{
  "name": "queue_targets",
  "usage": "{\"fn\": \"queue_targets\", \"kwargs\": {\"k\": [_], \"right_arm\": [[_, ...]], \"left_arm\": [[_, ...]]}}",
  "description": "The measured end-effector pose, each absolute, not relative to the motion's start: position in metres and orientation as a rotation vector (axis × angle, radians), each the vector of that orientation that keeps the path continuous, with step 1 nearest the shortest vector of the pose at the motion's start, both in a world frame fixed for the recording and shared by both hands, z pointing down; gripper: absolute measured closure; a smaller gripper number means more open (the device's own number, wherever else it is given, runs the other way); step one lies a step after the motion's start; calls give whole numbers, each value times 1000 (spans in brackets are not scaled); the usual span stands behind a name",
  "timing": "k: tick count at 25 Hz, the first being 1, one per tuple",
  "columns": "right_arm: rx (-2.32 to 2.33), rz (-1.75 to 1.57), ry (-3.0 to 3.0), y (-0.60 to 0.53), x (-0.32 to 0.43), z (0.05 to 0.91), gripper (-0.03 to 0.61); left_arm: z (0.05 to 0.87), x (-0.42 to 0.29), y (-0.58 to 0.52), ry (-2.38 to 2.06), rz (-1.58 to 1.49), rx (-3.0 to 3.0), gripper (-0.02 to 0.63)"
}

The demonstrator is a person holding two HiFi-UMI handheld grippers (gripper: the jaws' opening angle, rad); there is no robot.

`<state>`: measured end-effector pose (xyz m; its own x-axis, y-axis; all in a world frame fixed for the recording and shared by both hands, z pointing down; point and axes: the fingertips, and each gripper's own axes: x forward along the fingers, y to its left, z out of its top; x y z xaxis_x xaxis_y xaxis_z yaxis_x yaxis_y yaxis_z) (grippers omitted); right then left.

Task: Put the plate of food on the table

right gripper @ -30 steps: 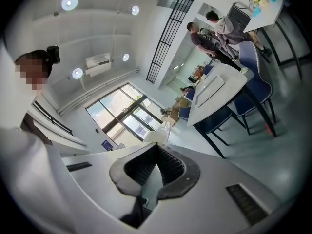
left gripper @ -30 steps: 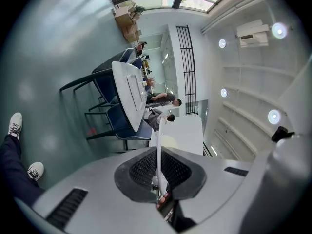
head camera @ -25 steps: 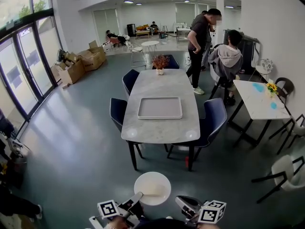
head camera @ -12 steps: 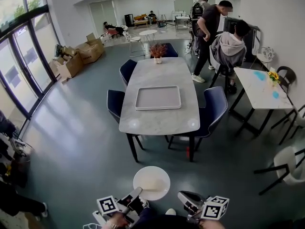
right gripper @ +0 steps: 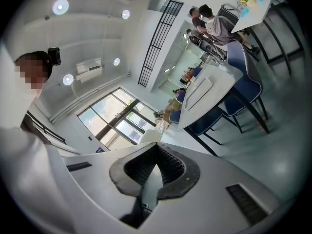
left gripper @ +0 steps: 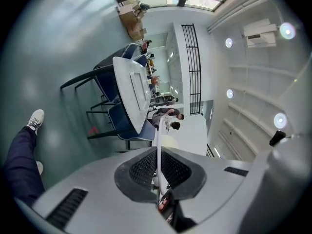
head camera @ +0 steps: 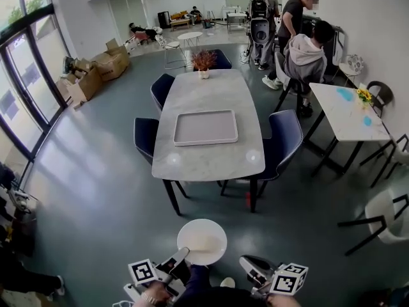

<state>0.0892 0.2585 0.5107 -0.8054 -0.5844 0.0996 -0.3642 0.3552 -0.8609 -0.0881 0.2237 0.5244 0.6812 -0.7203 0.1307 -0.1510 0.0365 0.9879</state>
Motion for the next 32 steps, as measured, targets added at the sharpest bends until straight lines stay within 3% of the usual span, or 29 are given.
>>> {"fn": "queue_targets", "kwargs": {"k": [18, 32], "right_arm": [[-1009, -1426, 2319, 110, 27, 512, 568], [-1002, -1410, 2362, 39, -44, 509, 568]], "left_arm": [[523, -147, 51, -665, -460, 1519, 595], [527, -217, -22, -663, -496, 1516, 595]]}}
